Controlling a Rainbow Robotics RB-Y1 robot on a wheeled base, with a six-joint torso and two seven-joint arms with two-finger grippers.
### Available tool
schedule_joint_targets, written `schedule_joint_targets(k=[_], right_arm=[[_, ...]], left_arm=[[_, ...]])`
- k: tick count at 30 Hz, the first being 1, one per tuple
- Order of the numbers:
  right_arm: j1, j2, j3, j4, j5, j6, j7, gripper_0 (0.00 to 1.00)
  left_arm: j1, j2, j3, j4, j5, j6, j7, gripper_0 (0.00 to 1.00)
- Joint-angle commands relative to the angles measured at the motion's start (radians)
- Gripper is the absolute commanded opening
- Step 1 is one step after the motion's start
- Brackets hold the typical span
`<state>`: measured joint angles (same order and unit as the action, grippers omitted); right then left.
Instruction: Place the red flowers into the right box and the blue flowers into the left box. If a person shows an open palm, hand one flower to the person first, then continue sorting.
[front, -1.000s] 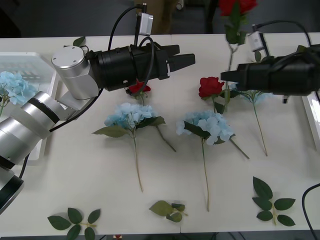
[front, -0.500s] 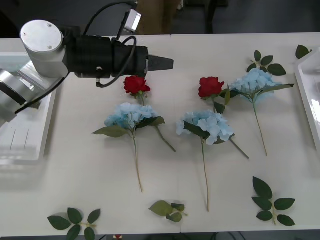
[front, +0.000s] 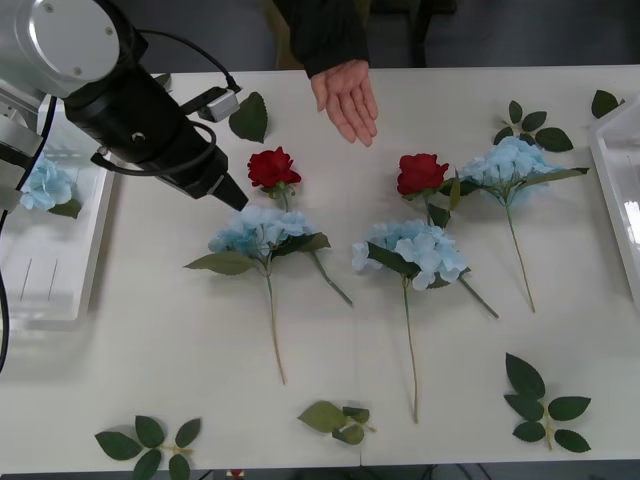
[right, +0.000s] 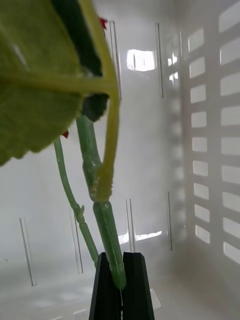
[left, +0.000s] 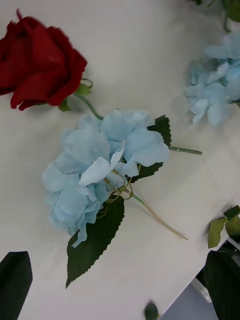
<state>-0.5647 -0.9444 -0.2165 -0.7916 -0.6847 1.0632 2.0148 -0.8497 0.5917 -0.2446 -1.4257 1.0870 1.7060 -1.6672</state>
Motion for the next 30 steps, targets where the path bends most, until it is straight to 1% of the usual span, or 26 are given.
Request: schedule_joint_targets(k=[1,4,5,7,8,11,12,14,17,20,23,25,27,28,30], right_arm=[[-0.038,-0.04,0.029,0.011,-0.006,-0.022,-0.039,0.0],[-0.037,-0.042,0.014,-0.003,-0.016,-0.003,-0.034,0.0],[-0.037,-0.04,0.013,-0.005,-0.018,0.0,-0.033,0.03],[-0.037,-0.036,0.009,-0.005,-0.026,0.001,-0.039,0.3],[-0.038,-0.036,0.008,-0.005,-0.027,0.001,-0.036,0.36],[-0.038,-0.031,0.008,-0.008,-0.035,0.001,-0.041,0.37],[-0.038,-0.031,0.005,-0.009,-0.038,0.001,-0.044,0.46],[-0.038,-0.031,-0.004,-0.009,-0.045,0.003,-0.041,0.54],[-0.038,-0.031,-0.041,-0.032,-0.098,0.067,-0.039,0.55],[-0.037,-0.031,-0.086,-0.083,-0.176,0.185,-0.05,0.54],[-0.037,-0.03,-0.081,-0.158,-0.246,0.287,-0.114,0.54],[-0.035,-0.03,-0.035,-0.227,-0.295,0.33,-0.185,0.54],[-0.02,-0.03,0.009,-0.296,-0.326,0.33,-0.245,0.54],[-0.003,-0.03,0.034,-0.337,-0.342,0.317,-0.277,0.55],[0.055,-0.03,0.106,-0.46,-0.366,0.245,-0.37,0.54]], left_arm=[[-0.043,-0.036,-0.053,-0.036,-0.087,0.02,0.282,1.0],[-0.043,-0.043,-0.097,-0.036,-0.148,0.031,0.391,1.0],[-0.043,-0.044,-0.104,-0.036,-0.159,0.035,0.415,1.0],[-0.043,-0.047,-0.121,-0.041,-0.194,0.061,0.495,1.0],[-0.043,-0.049,-0.122,-0.045,-0.214,0.084,0.535,1.0],[-0.043,-0.049,-0.122,-0.078,-0.254,0.147,0.609,1.0],[-0.043,-0.049,-0.122,-0.091,-0.268,0.173,0.633,1.0],[-0.043,-0.049,-0.122,-0.107,-0.277,0.204,0.672,1.0],[-0.043,-0.049,-0.122,-0.139,-0.283,0.214,0.728,1.0],[-0.042,-0.049,-0.122,-0.154,-0.272,0.214,0.742,1.0],[-0.038,-0.049,-0.122,-0.16,-0.271,0.214,0.744,1.0],[-0.038,-0.049,-0.122,-0.159,-0.271,0.214,0.742,1.0],[-0.038,-0.05,-0.122,-0.16,-0.271,0.214,0.741,1.0],[-0.038,-0.049,-0.122,-0.16,-0.272,0.214,0.741,1.0],[-0.038,-0.049,-0.122,-0.162,-0.272,0.214,0.741,1.0]])
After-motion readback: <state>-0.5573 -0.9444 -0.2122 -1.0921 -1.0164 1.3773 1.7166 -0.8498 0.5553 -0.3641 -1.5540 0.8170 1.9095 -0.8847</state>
